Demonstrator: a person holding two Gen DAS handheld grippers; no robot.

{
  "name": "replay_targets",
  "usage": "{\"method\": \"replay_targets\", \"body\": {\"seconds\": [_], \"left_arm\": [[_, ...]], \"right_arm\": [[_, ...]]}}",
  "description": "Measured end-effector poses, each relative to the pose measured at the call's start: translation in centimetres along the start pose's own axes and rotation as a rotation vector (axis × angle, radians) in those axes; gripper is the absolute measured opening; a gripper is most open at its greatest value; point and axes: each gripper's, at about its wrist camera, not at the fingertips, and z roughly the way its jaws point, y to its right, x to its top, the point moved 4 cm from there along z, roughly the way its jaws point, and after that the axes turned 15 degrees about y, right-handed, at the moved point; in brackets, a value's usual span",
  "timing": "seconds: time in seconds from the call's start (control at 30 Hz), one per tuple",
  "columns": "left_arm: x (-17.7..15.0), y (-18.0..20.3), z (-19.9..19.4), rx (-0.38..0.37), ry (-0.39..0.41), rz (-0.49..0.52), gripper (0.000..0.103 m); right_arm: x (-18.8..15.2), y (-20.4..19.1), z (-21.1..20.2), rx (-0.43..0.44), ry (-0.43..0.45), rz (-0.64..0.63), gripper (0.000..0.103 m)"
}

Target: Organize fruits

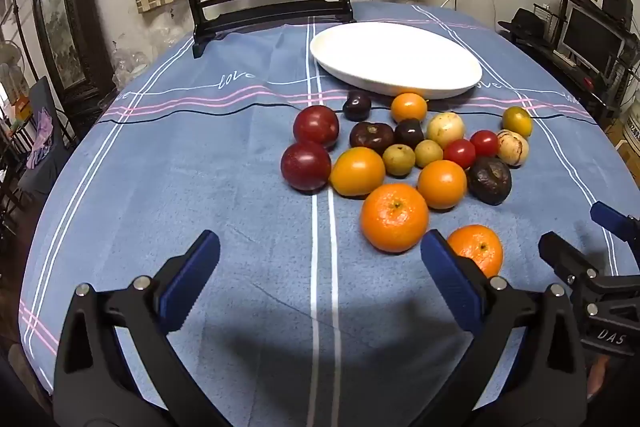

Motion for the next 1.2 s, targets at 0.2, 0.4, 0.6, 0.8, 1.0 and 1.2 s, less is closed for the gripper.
{"method": "replay_targets", "body": {"seconds": [0.2, 0.4, 0.6, 0.8, 1.0, 1.2], "left_arm": [[0.7, 0.3, 0.3, 0.007, -0.011, -0.022, 0.101], [0.0, 0.0, 0.4, -0.016, -0.007, -0.033, 0.101], [-0.6, 0.3, 0.9, -0.012, -0.017, -0.023, 0.101], [-0.5, 0.5, 0.4, -0.020, 0.007, -0.016, 0.101], [-0.4, 1.0, 0.2, -0.020, 0.019, 0.004, 0.101], [-0.5, 1.0, 0.1, -0.024, 0.028, 0.000, 0.101]], "right_arm": [[-0.3, 0.0, 0.2, 0.005, -0.003, 0.018, 0.102], [-0.1, -0.6, 0.1, 0.018, -0.002, 0.013, 0.102], [-0.6, -0.5, 0.5, 0.020, -0.001, 0.027, 0.102], [-0.6, -0.3, 0.2, 0.017, 0.009, 0.039, 0.102], [-0.3, -0.4, -0.1, 0.014, 0.025, 0.036, 0.102], [-0.4, -0.6, 0.0, 0.013, 0.029, 0.039, 0.102]]}}
